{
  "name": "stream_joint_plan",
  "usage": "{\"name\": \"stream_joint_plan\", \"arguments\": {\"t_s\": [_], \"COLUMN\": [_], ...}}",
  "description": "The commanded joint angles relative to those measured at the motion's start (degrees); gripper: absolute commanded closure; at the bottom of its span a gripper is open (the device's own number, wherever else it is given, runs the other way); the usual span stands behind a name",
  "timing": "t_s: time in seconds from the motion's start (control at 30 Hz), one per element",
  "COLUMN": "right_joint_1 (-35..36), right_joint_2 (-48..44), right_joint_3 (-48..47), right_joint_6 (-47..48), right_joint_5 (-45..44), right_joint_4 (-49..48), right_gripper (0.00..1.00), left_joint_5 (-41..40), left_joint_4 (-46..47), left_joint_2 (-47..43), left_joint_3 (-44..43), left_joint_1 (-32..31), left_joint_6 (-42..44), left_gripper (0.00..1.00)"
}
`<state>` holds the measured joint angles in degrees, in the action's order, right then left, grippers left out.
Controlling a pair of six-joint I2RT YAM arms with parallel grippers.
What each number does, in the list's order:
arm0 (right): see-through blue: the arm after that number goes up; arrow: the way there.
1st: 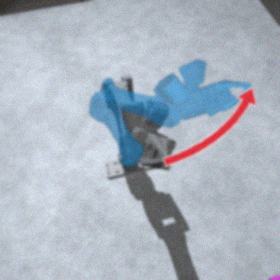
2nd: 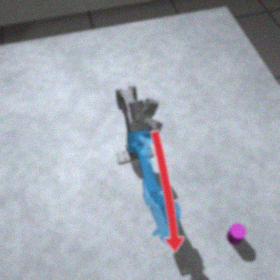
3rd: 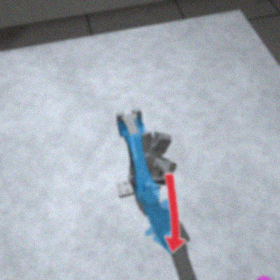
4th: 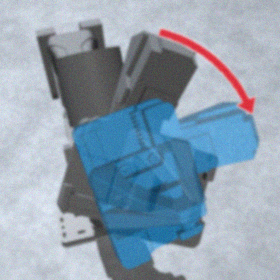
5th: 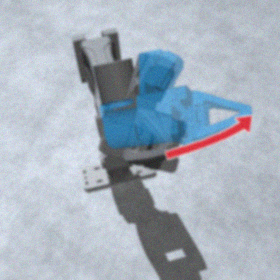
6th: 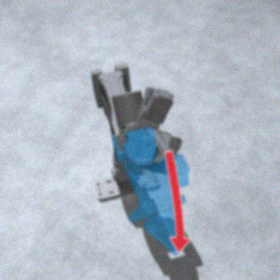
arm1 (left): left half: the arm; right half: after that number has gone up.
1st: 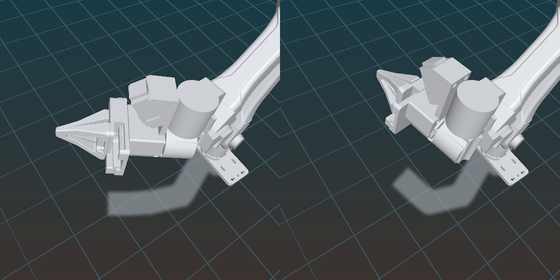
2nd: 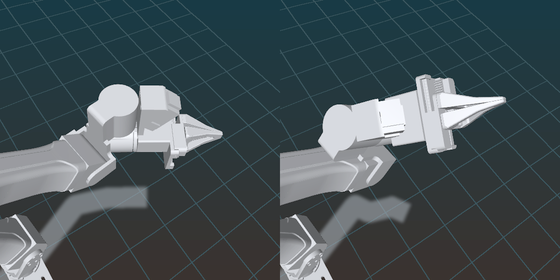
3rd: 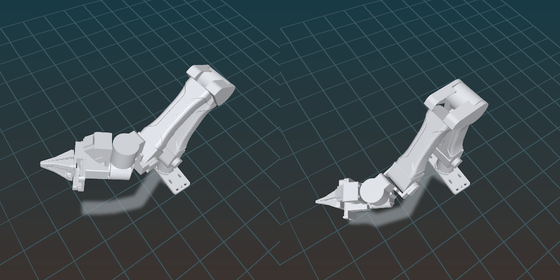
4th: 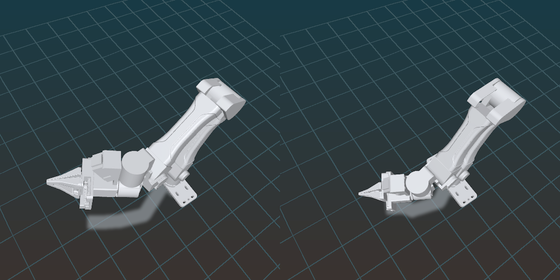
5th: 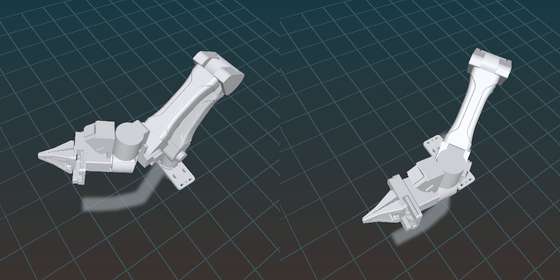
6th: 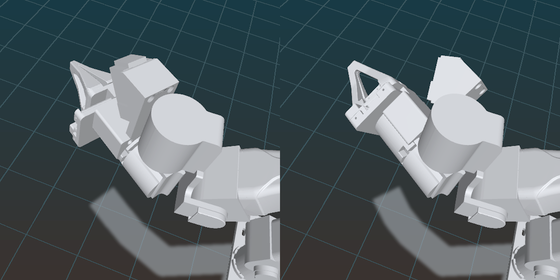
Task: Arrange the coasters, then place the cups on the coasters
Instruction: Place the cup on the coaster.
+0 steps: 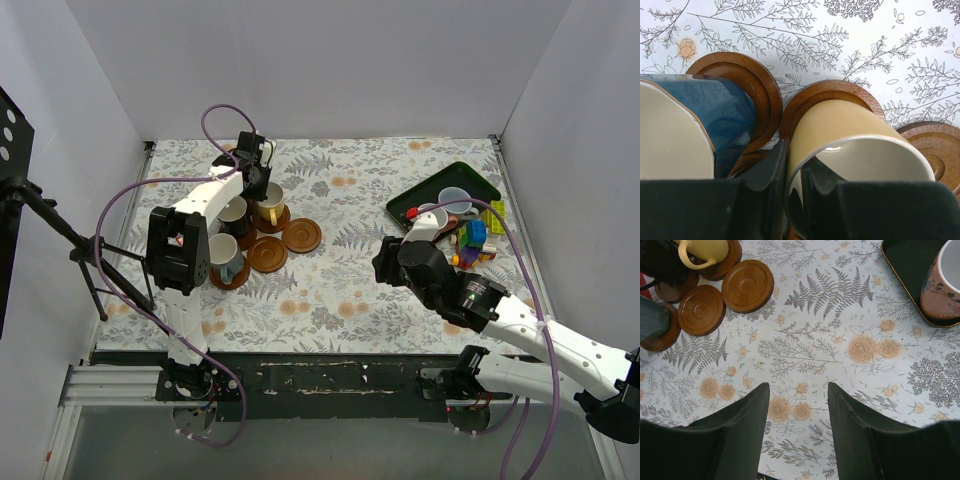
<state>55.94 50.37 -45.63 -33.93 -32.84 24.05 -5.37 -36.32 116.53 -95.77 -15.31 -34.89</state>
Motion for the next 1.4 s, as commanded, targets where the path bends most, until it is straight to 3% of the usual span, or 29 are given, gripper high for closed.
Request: {"name": "stream_joint_plan", "arguments": {"t_s": [0.0, 0.53, 1.37], "right_joint_1": [-0.04, -0.04, -0.04], "right_joint_2": [0.34, 1.05, 2.10], "right_joint_3": [-0.52, -0.25, -0.08], "right_joint_6": [0.01, 0.10, 0.27], "right_joint_5": [-0.82, -0.73, -0.65], "right_joint_4": [-0.15, -0.15, -0.59], "right_gripper": [0.42, 0.42, 0.42], "left_joint_5": [-0.26, -0.79, -0.35], "left_joint_4": [-0.69, -1.74, -1.74], "left_joint_2": [-1.31, 0.01, 0.98], "left_joint_3": [-2.76, -4.43, -5.84], "left_joint_1": [0.55, 0.90, 0.98], "left_joint_6": [0.18, 0.00, -0.61], "left_gripper": [1.00, 1.00, 0.65]}}
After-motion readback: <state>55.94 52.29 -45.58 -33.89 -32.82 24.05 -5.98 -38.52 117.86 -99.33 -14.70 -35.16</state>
